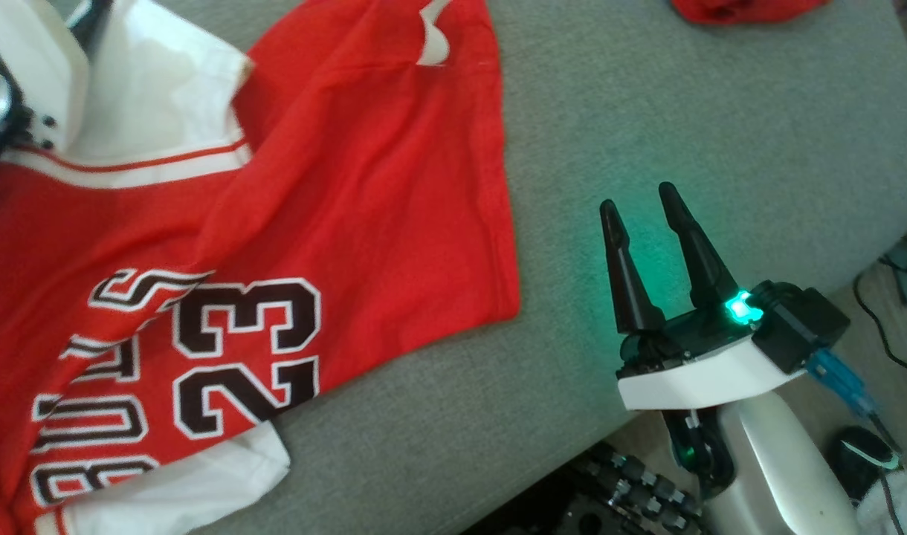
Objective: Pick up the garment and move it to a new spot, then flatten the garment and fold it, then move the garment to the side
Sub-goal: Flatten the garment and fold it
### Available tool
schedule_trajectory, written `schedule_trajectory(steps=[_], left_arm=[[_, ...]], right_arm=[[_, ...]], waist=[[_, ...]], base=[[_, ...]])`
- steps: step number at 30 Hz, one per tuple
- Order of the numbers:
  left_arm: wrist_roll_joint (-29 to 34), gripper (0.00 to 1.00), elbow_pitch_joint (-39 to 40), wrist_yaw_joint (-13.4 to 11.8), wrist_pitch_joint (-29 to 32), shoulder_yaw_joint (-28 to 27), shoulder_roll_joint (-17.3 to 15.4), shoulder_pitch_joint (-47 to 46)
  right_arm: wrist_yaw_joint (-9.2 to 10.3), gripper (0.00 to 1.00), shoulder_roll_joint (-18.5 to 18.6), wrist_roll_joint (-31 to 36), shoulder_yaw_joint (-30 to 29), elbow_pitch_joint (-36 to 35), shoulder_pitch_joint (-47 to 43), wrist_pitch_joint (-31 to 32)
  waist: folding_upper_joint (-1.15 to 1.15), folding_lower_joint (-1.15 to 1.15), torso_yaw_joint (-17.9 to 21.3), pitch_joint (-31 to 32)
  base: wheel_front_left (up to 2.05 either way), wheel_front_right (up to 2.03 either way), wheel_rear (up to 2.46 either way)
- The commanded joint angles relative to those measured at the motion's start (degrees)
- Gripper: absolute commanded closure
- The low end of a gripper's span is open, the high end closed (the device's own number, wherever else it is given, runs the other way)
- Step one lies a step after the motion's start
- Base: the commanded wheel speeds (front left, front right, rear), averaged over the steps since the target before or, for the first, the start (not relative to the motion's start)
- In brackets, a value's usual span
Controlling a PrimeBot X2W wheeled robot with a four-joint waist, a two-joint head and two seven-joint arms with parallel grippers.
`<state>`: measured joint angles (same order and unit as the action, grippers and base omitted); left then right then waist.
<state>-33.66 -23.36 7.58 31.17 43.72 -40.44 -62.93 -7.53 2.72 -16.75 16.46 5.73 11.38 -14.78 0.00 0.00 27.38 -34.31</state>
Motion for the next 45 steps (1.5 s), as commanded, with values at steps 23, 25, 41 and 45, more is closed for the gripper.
schedule_trajectory(steps=[23, 25, 41, 45], left_arm=[[-11.08, 0.0, 9.15, -0.09, 6.57, 10.17, -9.24, -5.55], [-12.29, 0.62, 9.58, -0.09, 7.45, 11.09, -9.63, -5.09], [-6.54, 1.0, 10.95, -2.29, -10.61, 10.33, -7.97, -9.52], [-6.36, 1.0, 11.05, -2.38, -13.02, 10.02, -7.1, -9.47]], right_arm=[[0.04, 0.0, 0.16, -0.03, 1.22, -1.82, -0.44, -0.22], [0.04, 0.0, 0.16, -0.06, 1.35, -1.87, -0.27, -0.22], [0.04, 0.0, 0.16, -1.86, -1.2, 3.2, 5.14, -0.22], [0.04, 0.0, 1.58, -2.59, -1.92, 8.58, 8.87, -0.22]], waist=[[0.0, 0.0, 0.19, 0.27], [0.0, 0.0, 0.33, 0.03], [0.0, 0.0, -7.59, 3.76], [0.0, 0.0, -9.86, 4.18]], base=[[0.0, 0.0, 0.0], [0.0, 0.0, 0.0], [0.0, 0.0, 0.0], [0.0, 0.0, 0.0]])
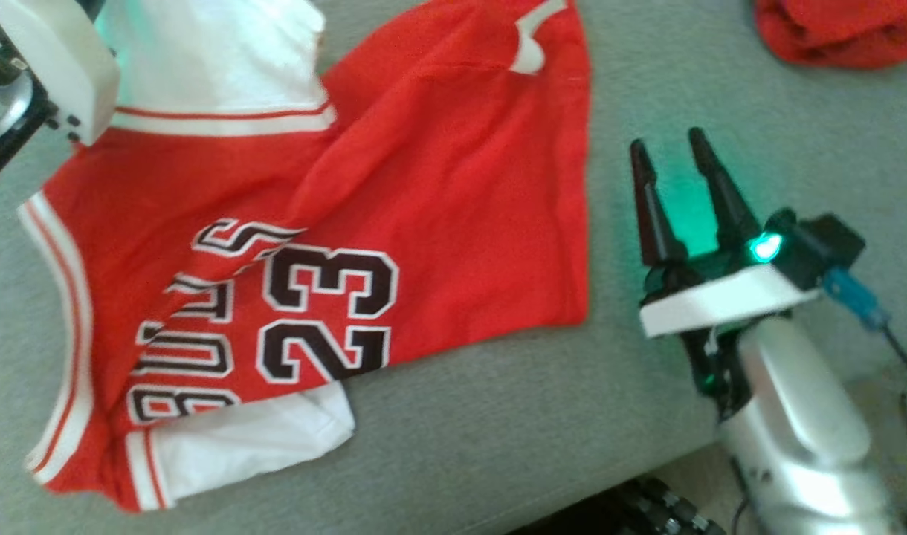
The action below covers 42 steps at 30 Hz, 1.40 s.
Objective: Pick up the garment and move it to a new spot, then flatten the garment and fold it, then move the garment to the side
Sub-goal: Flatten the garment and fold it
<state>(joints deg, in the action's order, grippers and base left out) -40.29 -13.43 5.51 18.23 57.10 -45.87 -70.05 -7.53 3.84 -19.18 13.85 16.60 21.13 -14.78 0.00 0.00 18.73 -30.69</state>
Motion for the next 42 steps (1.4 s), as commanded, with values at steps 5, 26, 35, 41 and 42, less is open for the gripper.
schedule_trajectory(steps=[5, 26, 35, 41, 42], left_arm=[[0.16, 1.0, 1.12, -0.34, -2.33, -3.47, -1.1, -1.81], [0.83, 1.0, 0.5, -1.44, -7.93, -3.24, -0.75, 0.02], [3.02, 1.0, 6.71, -4.57, -15.43, -5.76, -3.44, 0.76], [3.09, 1.0, 14.48, -7.78, -19.05, -8.49, -8.29, 2.88], [2.9, 1.0, 15.63, -8.42, -19.79, -9.16, -9.1, 3.23]], right_arm=[[0.04, 0.0, 4.05, -4.25, 4.54, 10.45, 7.41, -0.22], [0.04, 1.0, 9.01, -11.16, 10.47, 23.74, 20.31, -0.22], [0.04, 1.0, 15.31, -10.18, 0.62, 9.51, 17.57, 0.34], [0.04, 1.0, 22.08, -14.19, -4.29, -0.06, 14.26, 6.69], [0.04, 1.0, 23.09, -14.68, -5.43, -1.77, 13.31, 7.89]], waist=[[0.0, 0.0, -4.18, 0.86], [0.0, 0.0, -9.51, 3.38], [0.0, 0.0, -12.47, 11.35], [0.0, 0.0, -15.16, 16.84], [0.0, 0.0, -15.63, 17.65]], base=[[0.0, 0.0, 0.0], [0.0, 0.0, 0.0], [0.0, 0.0, 0.0], [0.0, 0.0, 0.0], [0.0, 0.0, 0.0]])
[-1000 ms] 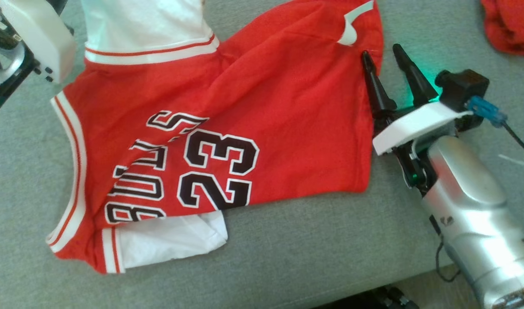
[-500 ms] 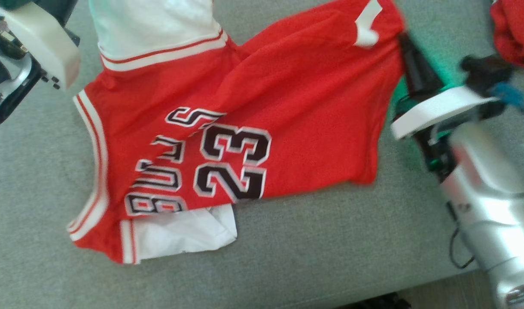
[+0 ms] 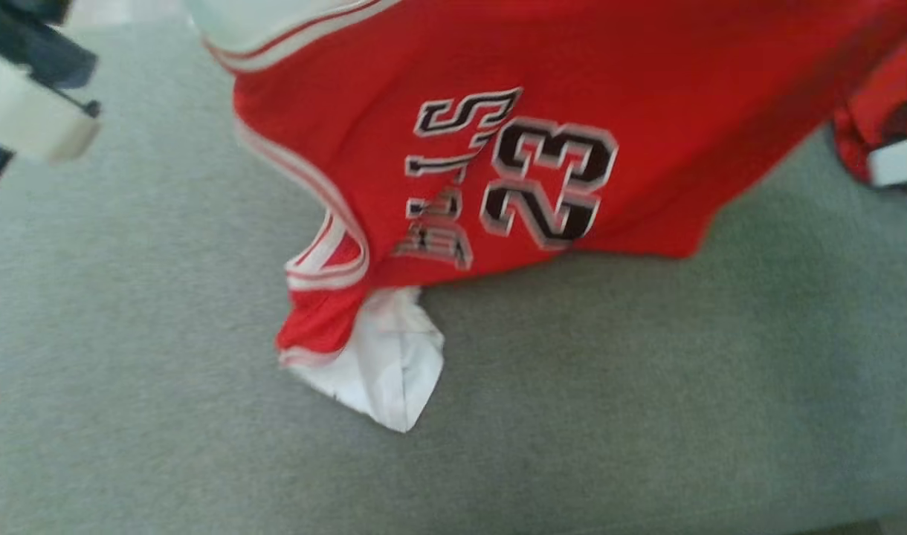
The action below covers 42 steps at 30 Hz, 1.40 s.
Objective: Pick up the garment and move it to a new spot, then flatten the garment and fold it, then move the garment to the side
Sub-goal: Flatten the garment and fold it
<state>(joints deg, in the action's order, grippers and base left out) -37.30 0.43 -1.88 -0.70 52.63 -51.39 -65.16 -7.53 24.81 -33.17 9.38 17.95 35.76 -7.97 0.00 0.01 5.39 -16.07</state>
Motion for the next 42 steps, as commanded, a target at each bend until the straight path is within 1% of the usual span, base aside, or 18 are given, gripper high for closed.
schedule_trajectory(steps=[1, 4, 7, 10, 13, 14, 16, 18, 20, 23, 26, 27, 31, 34, 35, 39, 42], left_arm=[[-0.09, 1.0, 1.76, -1.03, -0.86, -4.68, -3.59, -1.65], [-0.7, 1.0, 4.62, -2.48, -2.9, -6.53, -5.87, -0.79], [-1.47, 1.0, 7.13, -3.13, -3.79, -8.28, -8.22, -0.79], [-2.38, 1.0, 9.26, -2.91, -3.36, -9.96, -10.03, -2.23], [-2.58, 1.0, 9.79, -1.74, -1.67, -10.65, -10.09, -5.03], [-2.72, 1.0, 9.5, -1.14, -0.93, -10.72, -9.63, -6.23], [-2.4, 1.0, 7.61, 0.86, 0.71, -10.45, -8.57, -9.18], [-1.86, 1.0, 4.69, 2.66, 2.34, -9.9, -6.58, -12.39], [-0.74, 1.0, 1.3, 3.8, 3.81, -9.15, -4.18, -15.57], [2.75, 1.0, -4.5, 5.29, 4.29, -7.66, -0.72, -20.62], [6.69, 1.0, -10.53, 6.13, 2.95, -6.6, 2.82, -26.16], [8.36, 1.0, -12.48, 5.89, 1.87, -6.47, 4.06, -28.12], [14.14, 1.0, -20.04, 3.03, -4.0, -6.75, 8.57, -35.0], [16.78, 1.0, -23.47, 0.8, -8.87, -6.94, 11.39, -37.99], [16.9, 1.0, -24.15, 0.54, -10.0, -6.94, 12.13, -38.16], [15.76, 1.0, -25.29, 1.63, -12.23, -6.42, 13.31, -36.01], [13.81, 1.0, -24.22, 2.05, -13.11, -6.14, 13.0, -31.09]], right_arm=[[0.04, 1.0, 2.12, -0.68, -0.96, -3.12, -1.32, 1.08], [0.04, 1.0, 4.61, -0.96, -4.76, -8.18, -4.23, 4.24], [0.04, 1.0, 5.42, -0.62, -8.17, -13.86, -5.84, 6.68], [0.04, 1.0, 5.18, 0.84, -11.1, -18.27, -4.9, 8.88], [0.04, 1.0, 5.05, 2.4, -11.22, -20.55, -1.71, 11.89], [0.04, 1.0, 5.23, 3.07, -10.77, -20.67, -0.08, 12.82], [0.04, 1.0, 5.75, 4.56, -9.3, -19.72, 3.8, 14.24], [0.04, 1.0, 6.0, 5.9, -7.3, -17.4, 8.32, 15.26], [0.04, 1.0, 6.19, 6.89, -4.92, -14.16, 13.15, 15.69], [0.04, 1.0, 6.43, 7.83, -1.08, -9.04, 20.57, 14.71], [0.04, 1.0, 8.23, 9.93, 2.92, -4.37, 27.88, 11.35], [0.04, 1.0, 8.58, 10.41, 3.45, -2.57, 30.14, 9.95], [0.04, 1.0, 9.23, 13.02, 4.39, 4.19, 37.86, 3.78], [0.04, 1.0, 9.85, 15.12, 4.47, 8.11, 41.63, -0.71], [0.04, 1.0, 9.97, 15.65, 4.67, 9.24, 42.27, -1.91], [0.04, 1.0, 10.53, 16.61, 6.29, 12.55, 41.66, -4.46], [0.04, 1.0, 10.85, 16.13, 7.39, 14.38, 38.83, -5.5]], waist=[[0.0, -0.01, -2.29, 3.03], [0.0, -0.01, -3.58, 5.4], [0.0, -0.01, -4.03, 7.07], [0.0, -0.01, -4.13, 7.27], [0.0, -0.01, -4.54, 6.43], [0.0, -0.01, -4.69, 5.82], [0.0, -0.01, -5.01, 4.11], [0.0, -0.01, -5.34, 1.87], [0.0, -0.01, -5.78, -0.79], [0.0, -0.01, -6.32, -5.33], [0.0, -0.01, -6.85, -9.93], [0.0, -0.01, -7.09, -11.18], [0.0, -0.01, -7.6, -14.34], [0.0, -0.01, -8.01, -15.21], [0.0, -0.01, -8.14, -15.27], [0.0, -0.01, -8.74, -15.42], [0.0, -0.01, -9.27, -15.16]], base=[[0.0, 0.0, 0.0], [0.0, 0.0, 0.0], [0.0, 0.0, 0.0], [0.0, 0.0, 0.0], [0.0, 0.0, 0.0], [0.0, 0.0, 0.0], [0.0, 0.0, 0.0], [0.0, 0.0, 0.0], [0.0, 0.0, 0.0], [0.0, 0.0, 0.0], [0.0, 0.0, 0.0], [0.0, 0.0, 0.0], [0.0, 0.0, 0.0], [0.0, 0.0, 0.0], [0.0, 0.0, 0.0], [0.0, 0.0, 0.0], [0.0, 0.0, 0.0]])
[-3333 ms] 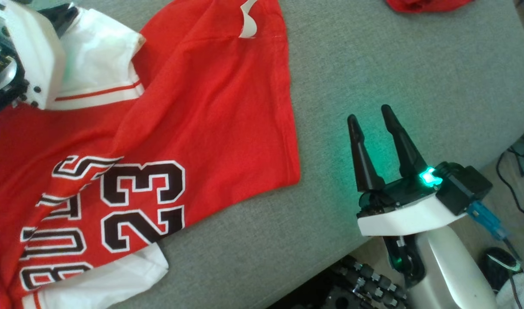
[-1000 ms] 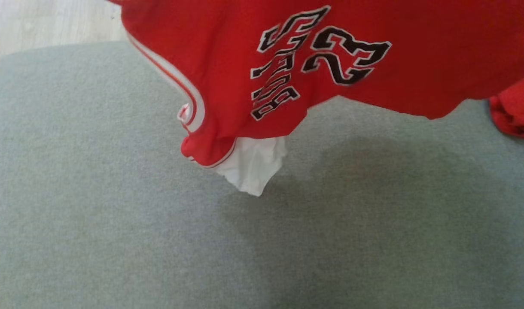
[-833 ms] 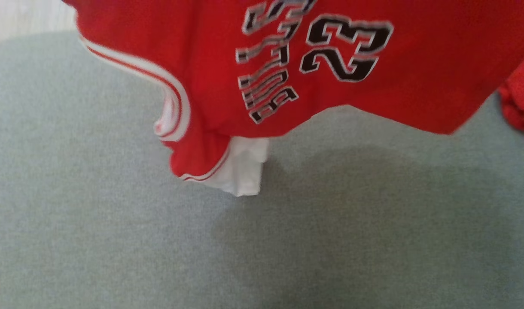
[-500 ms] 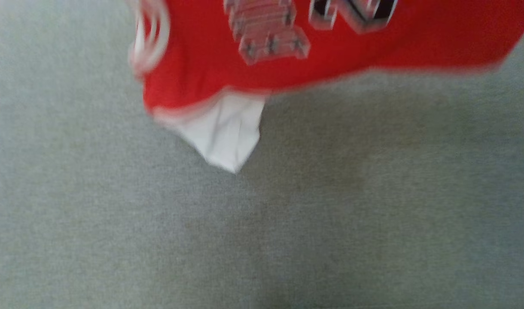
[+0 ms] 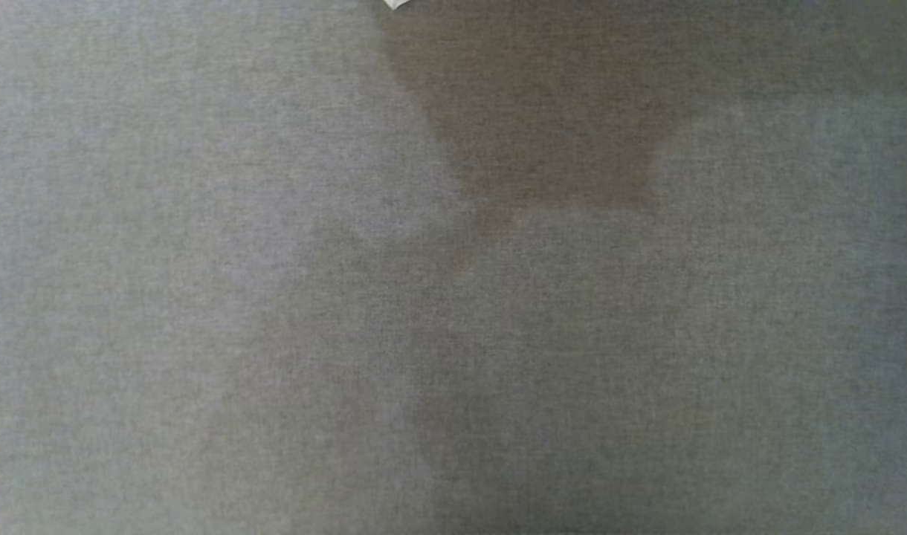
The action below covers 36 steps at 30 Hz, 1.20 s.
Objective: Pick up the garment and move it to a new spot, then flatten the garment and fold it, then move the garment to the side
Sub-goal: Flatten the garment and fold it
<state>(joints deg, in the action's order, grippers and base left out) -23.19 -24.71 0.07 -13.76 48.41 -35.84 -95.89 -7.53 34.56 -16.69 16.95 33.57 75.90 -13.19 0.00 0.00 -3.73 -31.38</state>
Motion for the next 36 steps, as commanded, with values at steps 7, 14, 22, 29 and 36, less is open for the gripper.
schedule_trajectory(steps=[7, 14, 22, 29, 36], left_arm=[[-3.76, 1.0, 8.25, -2.31, -0.95, -0.74, -6.07, 16.4], [-9.33, 1.0, 19.81, -10.03, -1.21, -3.24, -8.35, 42.1], [-7.04, 1.0, 26.82, -14.94, -1.23, -4.21, -6.05, 66.43], [-3.08, 1.0, 27.51, -16.65, -1.23, -5.23, -3.63, 79.27], [-0.17, 1.0, 27.69, -16.63, -1.23, -6.53, -2.71, 84.71]], right_arm=[[0.04, 1.0, 1.12, -2.59, -0.21, 0.55, -11.21, -1.46], [0.04, 1.0, 0.8, -4.43, -3.55, -2.59, -29.17, -1.78], [0.04, 1.0, -3.1, -4.71, -10.23, -8.22, -51.14, -1.8], [0.04, 1.0, -6.21, -2.7, -15.98, -10.82, -62.99, -1.8], [0.04, 1.0, -9.42, -0.31, -19.77, -17.14, -71.37, -1.8]], waist=[[0.0, 0.0, -0.86, 2.05], [0.0, 0.0, -1.26, 6.11], [0.0, 0.0, -0.22, 10.52], [0.0, 0.0, 0.18, 13.77], [0.0, 0.0, 0.7, 13.64]], base=[[0.0, 0.0, 0.0], [0.0, 0.0, 0.0], [0.0, 0.0, 0.0], [0.0, 0.0, 0.0], [0.0, 0.0, 0.0]])
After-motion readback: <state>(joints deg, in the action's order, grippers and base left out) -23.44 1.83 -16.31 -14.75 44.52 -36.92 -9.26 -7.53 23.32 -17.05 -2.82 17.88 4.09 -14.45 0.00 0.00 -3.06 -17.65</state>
